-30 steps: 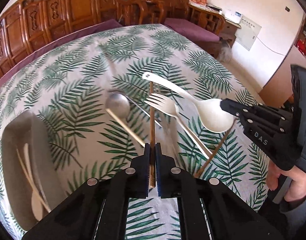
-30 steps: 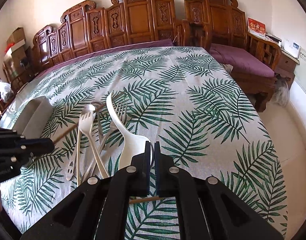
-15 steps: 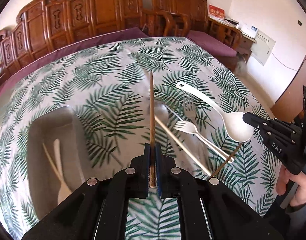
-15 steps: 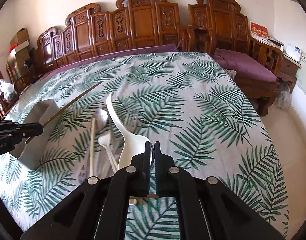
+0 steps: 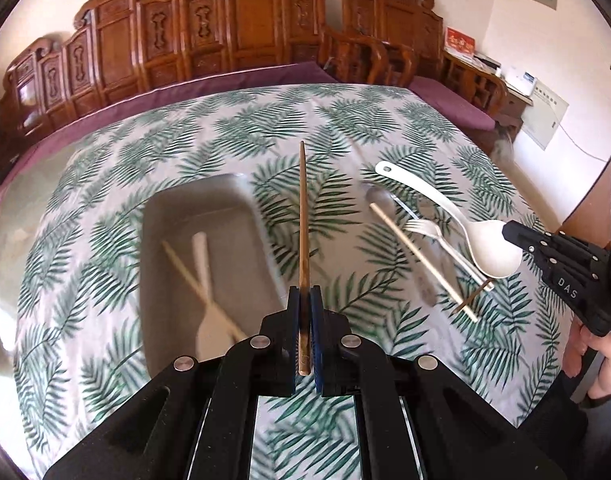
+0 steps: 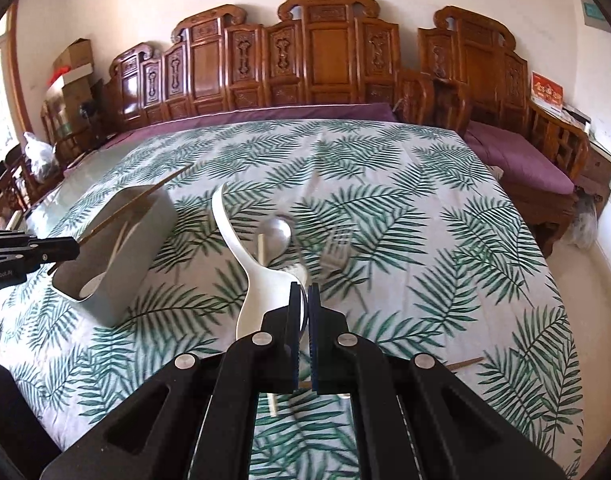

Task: Organize utensils
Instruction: 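Carry the chopstick into the grey tray with the left tool and release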

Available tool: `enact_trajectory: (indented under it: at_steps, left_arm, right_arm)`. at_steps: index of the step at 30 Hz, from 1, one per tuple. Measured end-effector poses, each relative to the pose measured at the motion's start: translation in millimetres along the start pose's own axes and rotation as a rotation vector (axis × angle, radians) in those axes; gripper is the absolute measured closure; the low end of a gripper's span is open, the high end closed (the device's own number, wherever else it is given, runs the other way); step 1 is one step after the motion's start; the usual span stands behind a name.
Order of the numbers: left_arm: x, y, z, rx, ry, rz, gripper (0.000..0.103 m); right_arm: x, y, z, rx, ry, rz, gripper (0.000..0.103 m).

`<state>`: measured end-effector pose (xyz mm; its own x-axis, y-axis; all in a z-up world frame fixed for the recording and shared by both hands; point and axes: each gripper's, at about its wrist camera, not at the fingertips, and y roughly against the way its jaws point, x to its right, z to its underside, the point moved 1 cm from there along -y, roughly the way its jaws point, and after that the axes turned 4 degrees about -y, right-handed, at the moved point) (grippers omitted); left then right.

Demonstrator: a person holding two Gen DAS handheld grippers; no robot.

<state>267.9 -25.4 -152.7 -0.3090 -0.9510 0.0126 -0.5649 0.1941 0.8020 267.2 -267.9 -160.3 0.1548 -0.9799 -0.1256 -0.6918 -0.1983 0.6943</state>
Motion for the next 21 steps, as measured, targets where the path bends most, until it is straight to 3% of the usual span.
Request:
enact_trajectory:
  at_steps: [15,21]
  left_arm:
    - [-65,-15,29,-0.065,0.103,-0.095,0.099]
    - [-75,-29,29,-0.075,0.130,-0.089,0.099]
  right_arm:
    - [-35,-3,5,-0.022,0.053,-0.013,0.099]
    - [-44,-11,7,-0.039,0.065,-0.014,0.099]
